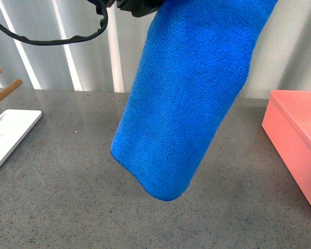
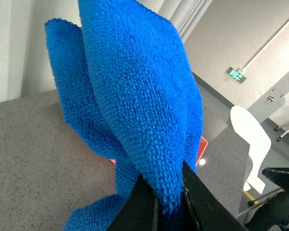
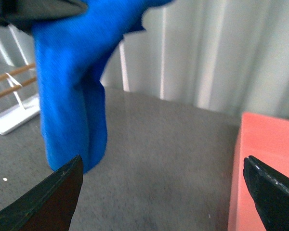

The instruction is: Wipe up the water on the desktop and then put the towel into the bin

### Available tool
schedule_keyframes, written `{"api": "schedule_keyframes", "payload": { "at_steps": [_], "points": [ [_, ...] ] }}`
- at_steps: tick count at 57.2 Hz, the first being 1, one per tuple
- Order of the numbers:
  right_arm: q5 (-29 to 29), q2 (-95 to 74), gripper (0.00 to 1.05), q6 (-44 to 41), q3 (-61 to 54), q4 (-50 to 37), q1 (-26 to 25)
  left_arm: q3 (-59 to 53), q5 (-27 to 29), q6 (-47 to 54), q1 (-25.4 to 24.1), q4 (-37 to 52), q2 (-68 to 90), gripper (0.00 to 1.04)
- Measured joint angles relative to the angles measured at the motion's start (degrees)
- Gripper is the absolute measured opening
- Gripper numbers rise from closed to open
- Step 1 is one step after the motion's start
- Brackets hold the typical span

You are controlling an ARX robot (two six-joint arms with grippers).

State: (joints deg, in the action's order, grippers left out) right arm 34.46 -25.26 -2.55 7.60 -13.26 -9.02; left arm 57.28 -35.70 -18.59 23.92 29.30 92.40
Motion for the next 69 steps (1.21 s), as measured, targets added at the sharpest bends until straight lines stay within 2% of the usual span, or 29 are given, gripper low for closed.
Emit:
{"api": "schedule_keyframes", "payload": {
  "at_steps": [11, 29, 34, 44, 46, 69],
  "points": [
    [1.16, -23.58, 0.98, 1.01, 9.66, -16.74, 2.14, -0.02, 0.9, -1.18, 0.52, 0.57, 0.26, 0.05],
    [-5.16, -42.47, 0.98, -2.8, 10.88, -25.42, 18.03, 0.0, 1.64, -5.35, 1.07, 2.45, 0.59, 0.05],
    [-5.99, -46.23, 0.98, -3.91, 10.93, -28.55, 20.85, 0.02, 1.64, -5.86, 1.29, 2.49, 0.59, 0.05],
    [-7.63, -52.7, 0.98, -4.28, 13.53, -31.78, 23.12, 0.04, 1.64, -7.93, 1.38, 3.74, 0.74, 0.05],
    [-7.89, -53.75, 0.95, -4.13, 14.27, -32.46, 23.5, 0.07, 1.66, -8.46, 1.38, 4.04, 0.76, 0.05],
    [-10.25, -58.75, 0.35, -2.78, 19.02, -35.87, 27.76, 0.15, 2.19, -10.91, 1.49, 4.52, 0.79, 0.05]
  ]
}}
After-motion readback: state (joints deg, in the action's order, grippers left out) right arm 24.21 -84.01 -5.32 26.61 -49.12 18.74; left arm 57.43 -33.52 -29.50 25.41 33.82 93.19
